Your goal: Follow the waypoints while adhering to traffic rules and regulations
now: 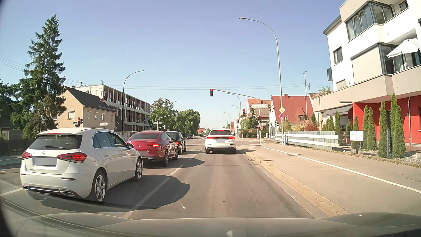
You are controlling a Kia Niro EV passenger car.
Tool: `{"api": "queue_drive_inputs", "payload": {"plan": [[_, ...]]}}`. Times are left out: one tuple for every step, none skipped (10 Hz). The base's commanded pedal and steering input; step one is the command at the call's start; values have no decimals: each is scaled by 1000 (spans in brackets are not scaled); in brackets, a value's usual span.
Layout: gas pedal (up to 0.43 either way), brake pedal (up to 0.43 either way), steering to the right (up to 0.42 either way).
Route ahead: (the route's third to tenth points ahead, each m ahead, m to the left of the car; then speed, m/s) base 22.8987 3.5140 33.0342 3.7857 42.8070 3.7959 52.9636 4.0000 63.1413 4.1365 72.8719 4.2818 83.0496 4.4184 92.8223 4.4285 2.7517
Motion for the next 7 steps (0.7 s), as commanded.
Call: {"api": "queue_drive_inputs", "payload": {"plan": [[0,91,7],[0,85,9],[0,85,12],[0,85,14],[0,85,14],[0,85,14],[0,85,14]]}}
